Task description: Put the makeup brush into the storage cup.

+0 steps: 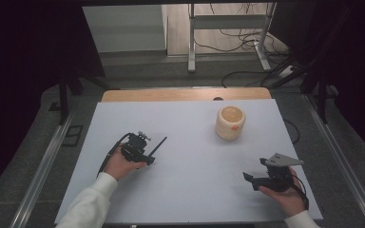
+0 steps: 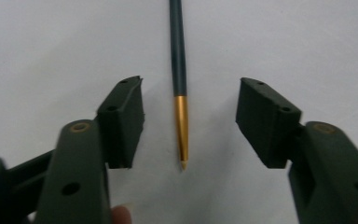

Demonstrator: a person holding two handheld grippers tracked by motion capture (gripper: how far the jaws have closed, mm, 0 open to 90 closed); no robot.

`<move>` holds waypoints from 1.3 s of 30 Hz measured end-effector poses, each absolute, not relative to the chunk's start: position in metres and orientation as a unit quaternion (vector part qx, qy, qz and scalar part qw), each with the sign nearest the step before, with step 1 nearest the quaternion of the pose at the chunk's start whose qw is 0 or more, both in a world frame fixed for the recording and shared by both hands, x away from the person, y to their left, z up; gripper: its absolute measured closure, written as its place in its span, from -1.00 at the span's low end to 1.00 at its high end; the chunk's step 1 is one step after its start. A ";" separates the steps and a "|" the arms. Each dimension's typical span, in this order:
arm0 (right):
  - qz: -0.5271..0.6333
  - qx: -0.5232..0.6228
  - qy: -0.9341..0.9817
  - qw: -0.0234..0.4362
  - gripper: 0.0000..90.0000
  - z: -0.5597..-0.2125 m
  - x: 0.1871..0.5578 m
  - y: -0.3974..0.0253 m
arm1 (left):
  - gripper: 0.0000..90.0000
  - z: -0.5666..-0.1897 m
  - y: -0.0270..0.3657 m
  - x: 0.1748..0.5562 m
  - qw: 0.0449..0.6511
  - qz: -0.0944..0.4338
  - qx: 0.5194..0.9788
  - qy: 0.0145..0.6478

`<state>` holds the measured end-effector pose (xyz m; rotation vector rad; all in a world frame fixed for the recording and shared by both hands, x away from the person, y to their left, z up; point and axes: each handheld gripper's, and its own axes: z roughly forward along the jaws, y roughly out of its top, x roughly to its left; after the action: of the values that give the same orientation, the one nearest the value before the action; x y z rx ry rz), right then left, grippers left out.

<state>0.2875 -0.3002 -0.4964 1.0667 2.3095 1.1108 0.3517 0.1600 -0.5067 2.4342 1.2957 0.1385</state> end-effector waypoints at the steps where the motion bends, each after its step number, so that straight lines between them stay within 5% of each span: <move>1: 0.393 0.378 0.818 0.182 -0.71 -0.496 0.288 -0.300 | 0.04 -0.507 0.160 0.353 0.186 0.046 0.867 0.459; 26: 0.395 0.377 0.818 0.182 -0.71 -0.496 0.287 -0.301 | 0.82 -0.508 0.149 0.362 0.135 0.032 0.868 0.476; 39: 0.400 0.379 0.815 0.179 -0.71 -0.494 0.287 -0.302 | 0.87 -0.507 0.146 0.365 0.127 0.027 0.871 0.474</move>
<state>0.2873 -0.3015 -0.4944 1.0718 2.3043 1.1309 0.3645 0.1463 -0.5071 2.5350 1.3807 0.0795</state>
